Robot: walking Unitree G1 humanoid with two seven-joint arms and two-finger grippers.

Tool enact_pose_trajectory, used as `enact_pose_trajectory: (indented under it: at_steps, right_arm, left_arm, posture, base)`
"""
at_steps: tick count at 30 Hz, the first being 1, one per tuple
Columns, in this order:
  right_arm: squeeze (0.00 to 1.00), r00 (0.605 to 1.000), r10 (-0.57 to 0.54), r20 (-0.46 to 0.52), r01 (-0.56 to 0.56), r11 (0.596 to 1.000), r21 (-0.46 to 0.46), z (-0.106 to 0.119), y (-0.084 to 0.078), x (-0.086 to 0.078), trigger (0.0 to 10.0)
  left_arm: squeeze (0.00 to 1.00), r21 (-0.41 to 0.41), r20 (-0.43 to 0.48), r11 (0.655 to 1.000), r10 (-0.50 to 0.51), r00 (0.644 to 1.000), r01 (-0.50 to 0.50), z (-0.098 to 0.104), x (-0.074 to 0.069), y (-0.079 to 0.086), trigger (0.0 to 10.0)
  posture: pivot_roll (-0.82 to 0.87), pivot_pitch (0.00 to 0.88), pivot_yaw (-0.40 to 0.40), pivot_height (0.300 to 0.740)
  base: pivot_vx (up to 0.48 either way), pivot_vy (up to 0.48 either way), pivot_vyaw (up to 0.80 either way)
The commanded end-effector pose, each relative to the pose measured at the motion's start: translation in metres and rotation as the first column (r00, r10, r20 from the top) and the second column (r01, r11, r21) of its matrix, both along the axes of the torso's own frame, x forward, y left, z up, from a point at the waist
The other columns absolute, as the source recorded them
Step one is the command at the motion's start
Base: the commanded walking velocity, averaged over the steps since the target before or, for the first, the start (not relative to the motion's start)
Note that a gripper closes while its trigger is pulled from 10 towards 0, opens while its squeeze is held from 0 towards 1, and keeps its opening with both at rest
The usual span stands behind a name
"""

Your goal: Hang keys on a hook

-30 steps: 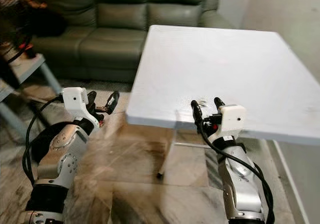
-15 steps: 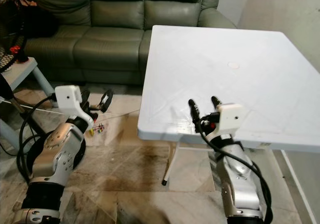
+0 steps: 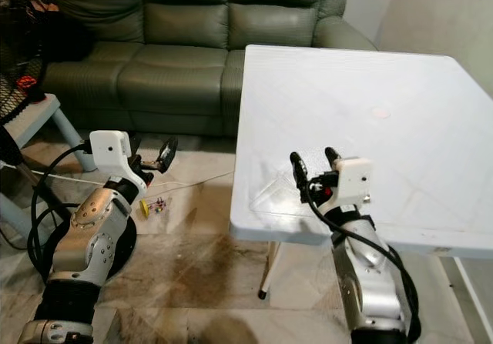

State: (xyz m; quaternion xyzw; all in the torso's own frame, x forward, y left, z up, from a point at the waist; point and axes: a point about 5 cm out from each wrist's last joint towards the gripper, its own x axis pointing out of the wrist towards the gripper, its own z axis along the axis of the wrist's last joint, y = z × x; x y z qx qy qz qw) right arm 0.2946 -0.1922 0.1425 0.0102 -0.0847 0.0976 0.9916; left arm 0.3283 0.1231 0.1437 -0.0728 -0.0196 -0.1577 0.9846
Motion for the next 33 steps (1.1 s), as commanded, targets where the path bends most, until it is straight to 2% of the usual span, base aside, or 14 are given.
enact_pose_trajectory:
  at_steps: [1,2,4,5,10,11,16,23,28,33]
  right_arm:
    - [0.0,1.0,-0.012,-0.015,0.012,1.0,-0.011,0.0,-0.006,0.004,10.0]
    - [0.0,1.0,-0.014,-0.019,0.013,0.999,-0.031,0.001,-0.009,0.008,10.0]
    - [0.0,1.0,-0.017,-0.018,0.016,0.999,-0.045,0.002,-0.01,0.01,10.0]
    - [0.0,0.999,-0.02,-0.032,0.018,0.999,-0.05,0.003,-0.013,0.014,10.0]
    - [0.0,0.998,-0.031,-0.055,0.027,0.997,-0.069,0.007,-0.018,0.027,10.0]
    - [0.0,0.997,-0.017,-0.079,0.01,0.996,-0.086,0.008,-0.02,0.033,10.0]
    - [0.0,0.993,0.03,-0.115,-0.045,0.99,-0.131,0.008,-0.022,0.04,10.0]
    - [0.0,0.981,0.07,-0.181,-0.098,0.983,-0.153,0.006,-0.029,0.049,10.0]
    - [0.0,0.966,0.198,-0.168,-0.225,0.961,-0.158,0.01,-0.034,0.049,10.0]
    - [0.0,0.948,0.228,-0.222,-0.256,0.961,-0.107,0.009,-0.048,0.05,10.0]
  left_arm:
    - [0.0,0.034,0.035,0.998,-0.047,0.998,0.046,0.003,-0.004,-0.007,10.0]
    - [0.0,0.056,0.039,0.994,-0.093,0.995,0.09,0.003,-0.006,-0.016,10.0]
    - [0.0,0.075,0.042,0.991,-0.113,0.993,0.109,0.002,-0.008,-0.019,10.0]
    - [0.0,0.085,0.043,0.985,-0.152,0.987,0.148,0.002,-0.01,-0.027,10.0]
    - [0.0,0.072,0.054,0.973,-0.222,0.974,0.218,0.004,-0.016,-0.042,10.0]
    - [0.0,0.072,0.059,0.966,-0.253,0.966,0.249,0.006,-0.02,-0.049,10.0]
    - [0.0,0.057,0.055,0.956,-0.29,0.955,0.287,0.007,-0.026,-0.057,10.0]
    - [0.0,0.041,0.05,0.951,-0.309,0.95,0.307,0.007,-0.035,-0.061,10.0]
    - [0.0,0.031,0.039,0.951,-0.309,0.95,0.308,0.006,-0.041,-0.06,10.0]
    - [0.0,0.017,0.021,0.95,-0.311,0.95,0.311,0.005,-0.047,-0.059,10.0]
  posture:
    - [0.09,0.058,-0.008,0.74]
    - [0.09,0.058,-0.008,0.74]
    - [0.09,0.058,-0.008,0.74]
    - [0.09,0.063,-0.008,0.74]
    - [0.09,0.075,-0.008,0.74]
    - [0.09,0.082,-0.009,0.74]
    - [0.09,0.102,-0.011,0.74]
    - [0.1,0.126,-0.018,0.74]
    - [0.11,0.14,-0.021,0.74]
    - [0.11,0.155,-0.022,0.74]
  base:
    - [0.0,0.0,0.0]
    - [0.0,0.0,0.0]
    - [0.0,0.0,0.0]
    - [0.0,0.0,0.0]
    - [0.0,0.0,0.0]
    - [0.0,0.0,0.0]
    - [0.0,0.0,0.0]
    - [0.0,0.0,0.0]
    - [0.0,0.0,0.0]
    - [0.0,0.0,0.0]
